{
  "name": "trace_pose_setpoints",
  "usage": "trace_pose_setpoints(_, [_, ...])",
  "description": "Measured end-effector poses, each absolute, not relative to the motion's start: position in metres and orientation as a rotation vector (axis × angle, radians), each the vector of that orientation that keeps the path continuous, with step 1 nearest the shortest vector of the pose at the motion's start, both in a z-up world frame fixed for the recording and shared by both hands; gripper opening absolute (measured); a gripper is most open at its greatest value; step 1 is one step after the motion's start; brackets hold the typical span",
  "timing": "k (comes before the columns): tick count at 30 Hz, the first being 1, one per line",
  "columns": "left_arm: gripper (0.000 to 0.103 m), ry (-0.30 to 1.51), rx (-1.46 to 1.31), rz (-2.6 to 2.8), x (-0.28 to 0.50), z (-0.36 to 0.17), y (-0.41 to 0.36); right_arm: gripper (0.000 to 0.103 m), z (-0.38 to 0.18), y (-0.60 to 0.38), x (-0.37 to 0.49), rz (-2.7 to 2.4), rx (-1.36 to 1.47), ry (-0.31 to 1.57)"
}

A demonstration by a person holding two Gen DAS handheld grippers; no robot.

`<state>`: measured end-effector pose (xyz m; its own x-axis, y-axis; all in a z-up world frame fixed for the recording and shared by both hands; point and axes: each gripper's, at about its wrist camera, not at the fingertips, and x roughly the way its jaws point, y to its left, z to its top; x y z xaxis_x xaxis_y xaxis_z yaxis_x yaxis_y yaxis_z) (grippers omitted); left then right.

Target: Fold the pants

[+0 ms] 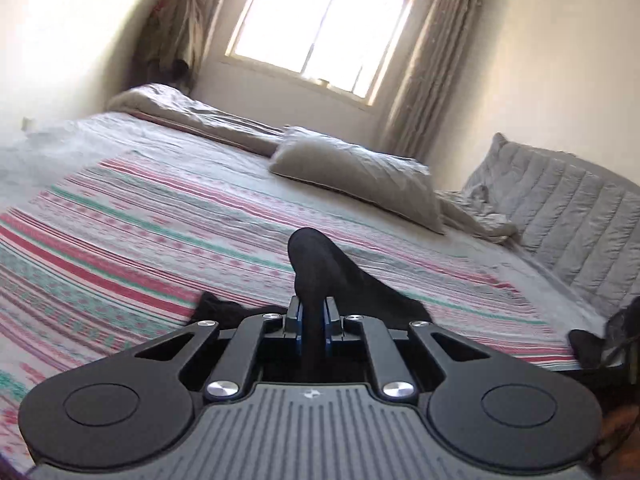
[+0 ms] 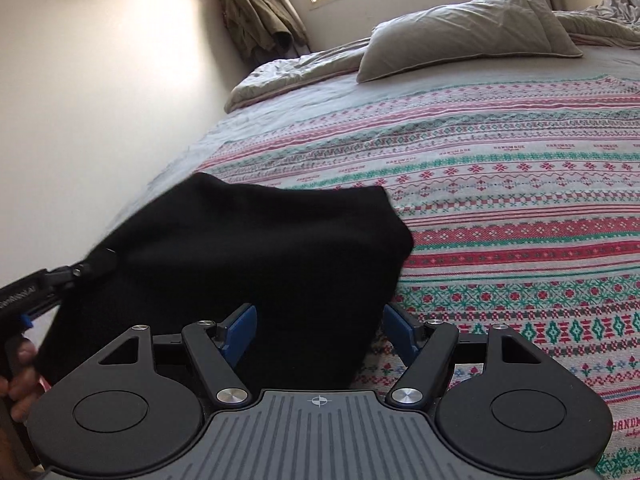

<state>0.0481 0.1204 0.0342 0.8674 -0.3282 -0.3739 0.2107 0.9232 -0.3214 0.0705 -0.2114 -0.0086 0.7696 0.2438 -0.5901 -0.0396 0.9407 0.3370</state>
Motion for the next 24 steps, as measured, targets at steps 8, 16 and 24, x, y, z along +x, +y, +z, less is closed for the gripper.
trace_pose_setpoints(8, [0.054,0.556,-0.262,-0.075,0.075,-0.003,0.164,0.071,-0.020,-0.212,0.068,0.152,0.324,0.727])
trace_pose_setpoints(16, [0.090,0.698,-0.353,-0.278,0.099,-0.015,0.180,0.077,-0.027,-0.214,0.072,0.195,0.416,0.762])
trace_pose_setpoints(24, [0.091,0.807,-0.604,-0.396,0.130,-0.052,0.198,0.074,-0.062,-0.207,0.090,0.318,0.660,0.847])
